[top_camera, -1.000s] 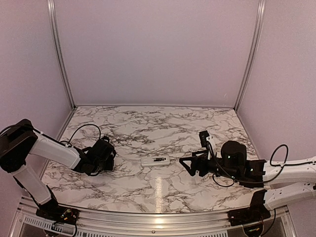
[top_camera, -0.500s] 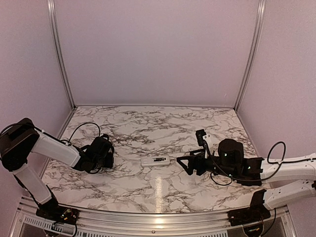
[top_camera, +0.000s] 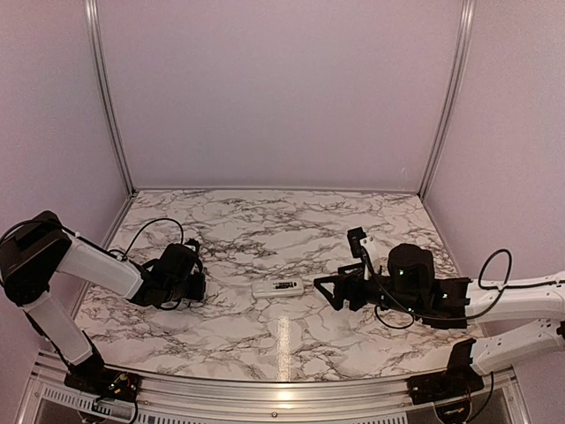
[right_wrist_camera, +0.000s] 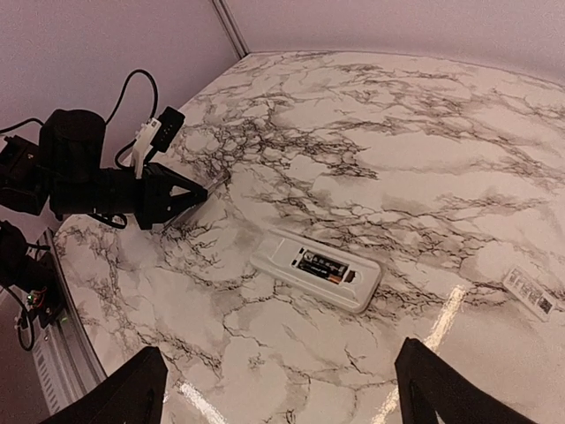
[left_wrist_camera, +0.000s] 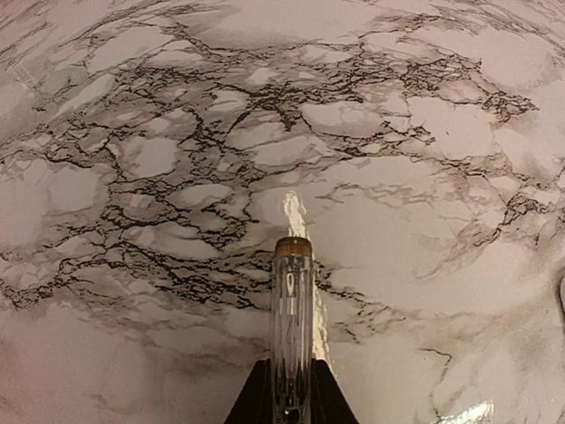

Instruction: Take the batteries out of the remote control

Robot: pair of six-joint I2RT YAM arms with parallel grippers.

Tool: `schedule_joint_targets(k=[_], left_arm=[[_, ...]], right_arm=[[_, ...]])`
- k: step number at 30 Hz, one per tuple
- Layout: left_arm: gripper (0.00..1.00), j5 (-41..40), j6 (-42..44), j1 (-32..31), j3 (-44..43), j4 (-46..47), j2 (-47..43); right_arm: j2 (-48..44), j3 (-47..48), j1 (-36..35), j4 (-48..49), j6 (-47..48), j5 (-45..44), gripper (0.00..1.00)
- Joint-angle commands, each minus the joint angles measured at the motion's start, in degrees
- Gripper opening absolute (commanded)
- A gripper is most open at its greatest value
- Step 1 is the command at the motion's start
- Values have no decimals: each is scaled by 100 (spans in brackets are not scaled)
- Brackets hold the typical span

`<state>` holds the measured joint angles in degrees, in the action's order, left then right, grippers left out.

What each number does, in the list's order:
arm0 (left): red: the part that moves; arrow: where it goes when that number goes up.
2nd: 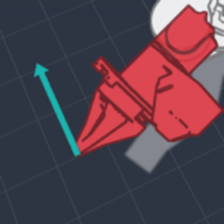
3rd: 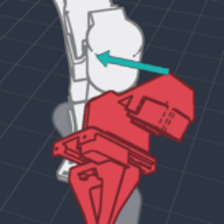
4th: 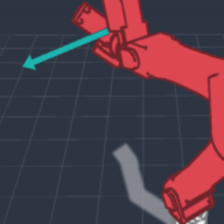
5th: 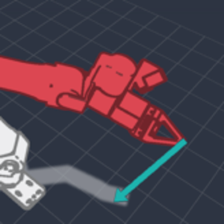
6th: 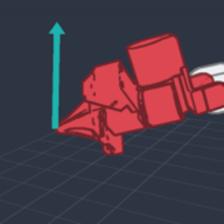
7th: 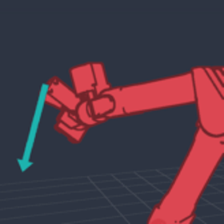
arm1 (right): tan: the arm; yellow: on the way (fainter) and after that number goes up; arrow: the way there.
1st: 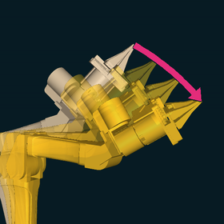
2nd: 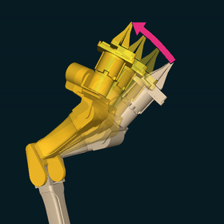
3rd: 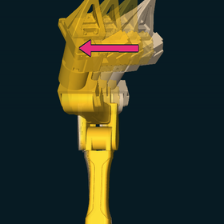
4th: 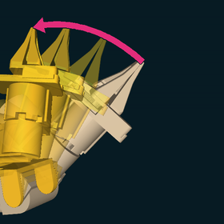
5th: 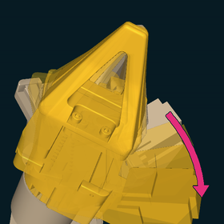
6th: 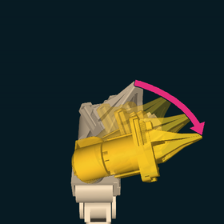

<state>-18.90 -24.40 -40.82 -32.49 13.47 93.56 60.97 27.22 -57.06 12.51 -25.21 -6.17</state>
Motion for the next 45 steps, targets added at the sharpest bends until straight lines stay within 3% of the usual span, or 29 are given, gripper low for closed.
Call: schedule_joint_targets(k=[1, 6, 14, 18, 27, 32, 45], left_arm=[[0, 456, 331, -105, 109, 236, -278], [0, 533, 618, -249, 218, 627, -720], [0, 1615, 1103, -384, 723, 2089, -1327], [0, 1864, 1263, -435, 878, 2781, -1277], [0, 2090, 1362, -532, 788, 3397, -989], [0, 2188, 1433, -547, 810, 3550, -973], [0, 3318, 2007, -861, 887, 4838, -170]], right_arm=[[69, 390, -51, -234, 73, -112, 89], [113, 532, -51, -390, 56, -141, 89], [67, 899, -47, -811, 65, -265, 89], [105, 1030, -55, -952, 58, -290, 90], [280, 1200, -49, -1059, 67, -513, 91], [318, 1216, 11, -1192, -25, -1064, 90], [357, 1786, 318, -1865, -153, 627, 90]])
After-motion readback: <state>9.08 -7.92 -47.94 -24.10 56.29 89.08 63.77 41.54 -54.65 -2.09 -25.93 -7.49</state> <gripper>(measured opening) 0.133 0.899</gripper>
